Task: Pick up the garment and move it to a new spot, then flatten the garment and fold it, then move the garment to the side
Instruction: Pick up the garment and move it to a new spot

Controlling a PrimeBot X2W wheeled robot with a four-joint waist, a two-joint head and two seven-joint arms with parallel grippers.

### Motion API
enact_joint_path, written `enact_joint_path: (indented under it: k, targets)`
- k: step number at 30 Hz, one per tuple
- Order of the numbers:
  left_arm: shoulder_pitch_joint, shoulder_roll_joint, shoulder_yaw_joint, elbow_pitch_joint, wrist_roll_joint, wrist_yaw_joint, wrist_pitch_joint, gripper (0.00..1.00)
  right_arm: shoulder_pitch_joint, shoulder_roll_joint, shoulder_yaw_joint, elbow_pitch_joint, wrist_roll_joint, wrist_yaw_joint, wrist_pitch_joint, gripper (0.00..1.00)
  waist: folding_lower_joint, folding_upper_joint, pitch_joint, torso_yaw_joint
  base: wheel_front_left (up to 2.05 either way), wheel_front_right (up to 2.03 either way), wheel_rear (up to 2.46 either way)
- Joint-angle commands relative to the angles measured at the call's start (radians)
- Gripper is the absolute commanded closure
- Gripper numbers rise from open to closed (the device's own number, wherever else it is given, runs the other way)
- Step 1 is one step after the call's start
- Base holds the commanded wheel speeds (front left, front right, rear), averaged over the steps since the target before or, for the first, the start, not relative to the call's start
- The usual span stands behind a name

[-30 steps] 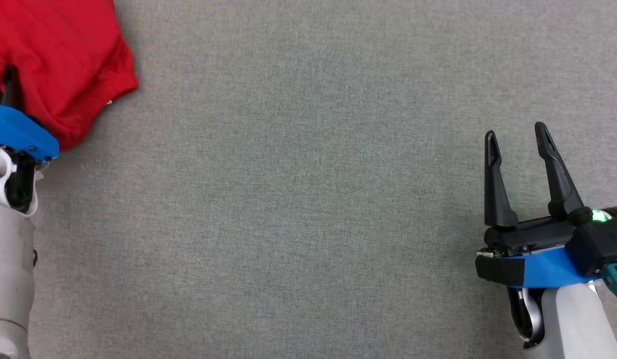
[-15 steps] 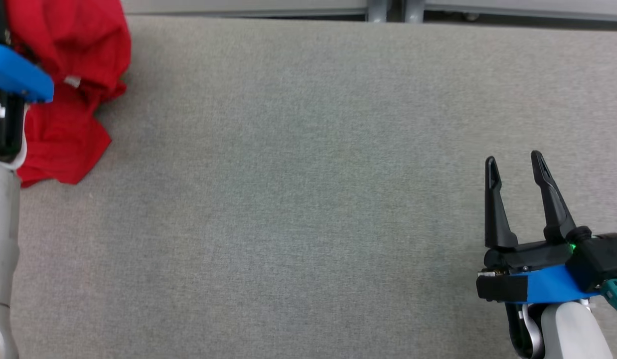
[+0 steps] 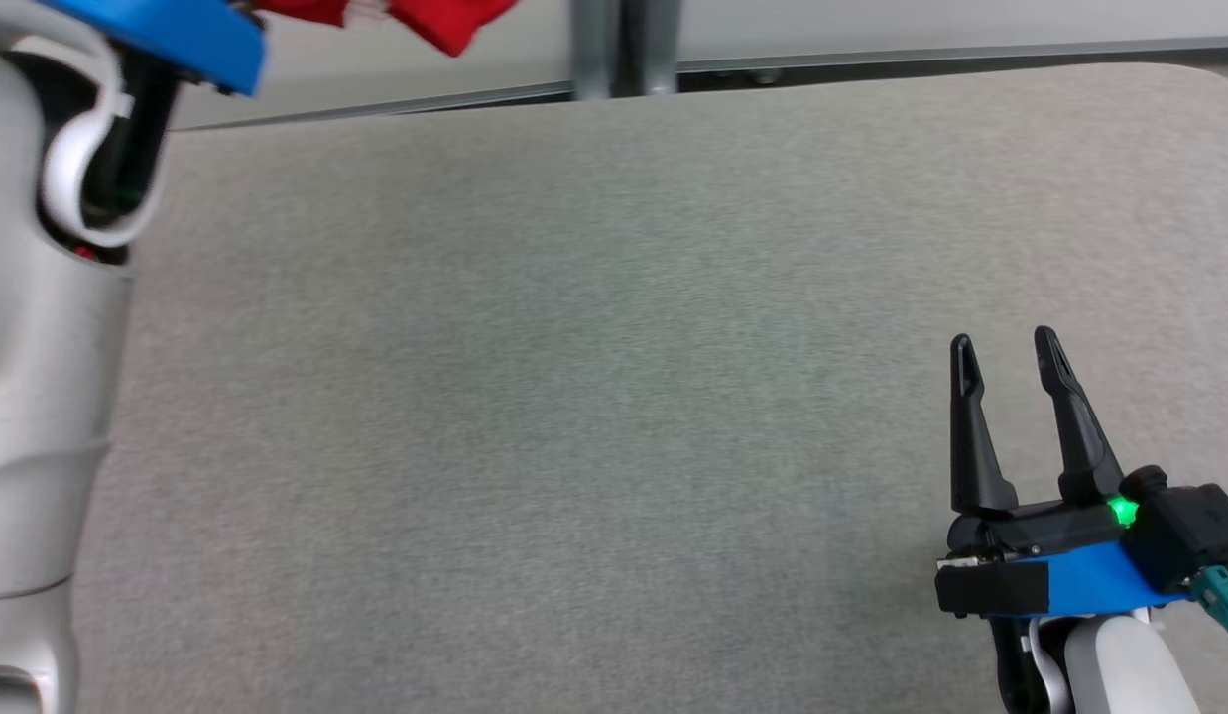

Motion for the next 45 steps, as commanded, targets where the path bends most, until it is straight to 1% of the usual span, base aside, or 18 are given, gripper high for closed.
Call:
enact_joint_path:
  k: [1,5,8,12,17,20,25,31,32,33,34,37,41,45]
  targets:
    - [-0.012,-0.013,-0.019,-0.023,0.0,-0.004,0.012,1.0,0.013,-0.002,0.0,0.002,0.009,0.0,-0.001,0.0,0.0001,0.0,-0.013,-0.061,0.0,0.0,0.0]
    - [0.009,-0.063,-0.064,-0.069,0.002,0.0,0.019,1.0,0.019,-0.002,0.001,0.003,0.024,0.0,-0.001,0.0,0.0001,0.0,-0.018,-0.113,0.0,0.0,0.0]
    - [0.055,-0.101,-0.102,-0.091,0.003,0.006,0.016,1.0,0.024,-0.002,0.0,0.003,0.027,0.0,-0.001,0.0,0.0001,0.0,-0.025,-0.136,0.0,0.0,0.0]
    - [0.145,-0.131,-0.157,-0.124,0.009,0.017,0.015,1.0,0.028,-0.002,-0.003,0.003,0.031,0.0,-0.001,0.0,0.0001,0.0,-0.027,-0.146,0.0,0.0,0.0]
    - [0.316,-0.154,-0.21,-0.146,-0.003,0.041,-0.007,1.0,0.018,-0.002,0.011,0.003,0.035,0.0,-0.001,0.0,0.0001,0.0,-0.026,-0.139,0.0,0.0,0.0]
    - [0.42,-0.164,-0.253,-0.124,0.0,0.053,-0.025,1.0,0.018,-0.002,0.017,0.006,0.029,0.0,-0.001,0.0,0.0001,0.0,-0.026,-0.131,0.0,0.0,0.0]
    - [0.569,-0.195,-0.32,-0.053,-0.009,0.053,-0.058,1.0,0.02,-0.002,0.011,0.011,0.018,0.0,-0.001,0.0,0.0001,0.0,-0.028,-0.117,0.0,0.0,0.0]
    - [0.653,-0.22,-0.366,0.015,-0.019,0.048,-0.086,1.0,0.027,-0.002,0.009,0.017,0.011,0.0,-0.001,0.0,0.0001,0.0,-0.038,-0.105,0.0,0.0,0.0]
    - [0.661,-0.222,-0.37,0.025,-0.017,0.05,-0.094,0.8,0.032,-0.002,0.007,0.018,0.011,0.0,-0.001,0.0,0.0001,0.0,-0.043,-0.1,0.0,0.0,0.0]
    - [0.663,-0.222,-0.374,0.033,-0.009,0.056,-0.102,0.12,0.036,-0.002,0.008,0.019,0.01,0.0,-0.001,0.0,0.0001,0.0,-0.046,-0.095,0.0,0.0,0.0]
    - [0.663,-0.22,-0.377,0.041,0.002,0.061,-0.114,0.0,0.038,-0.002,0.009,0.022,0.008,0.0,-0.001,0.0,0.0001,0.0,-0.05,-0.09,0.0,0.0,0.0]
    - [0.68,-0.22,-0.359,0.063,-0.008,0.075,-0.143,0.0,0.044,-0.002,0.008,0.026,0.004,0.0,-0.001,0.0,0.0001,0.0,-0.068,-0.069,0.0,0.0,0.0]
    - [0.71,-0.191,-0.34,0.075,-0.014,0.09,-0.18,0.0,0.062,-0.002,0.003,0.03,-0.007,0.0,-0.001,0.0,0.0001,0.0,-0.104,-0.032,0.0,0.0,0.0]
    - [0.747,-0.152,-0.309,0.054,-0.016,0.112,-0.209,0.0,0.081,-0.002,-0.007,0.032,-0.016,0.0,-0.001,0.0,0.0001,0.0,-0.138,0.015,0.0,0.0,0.0]
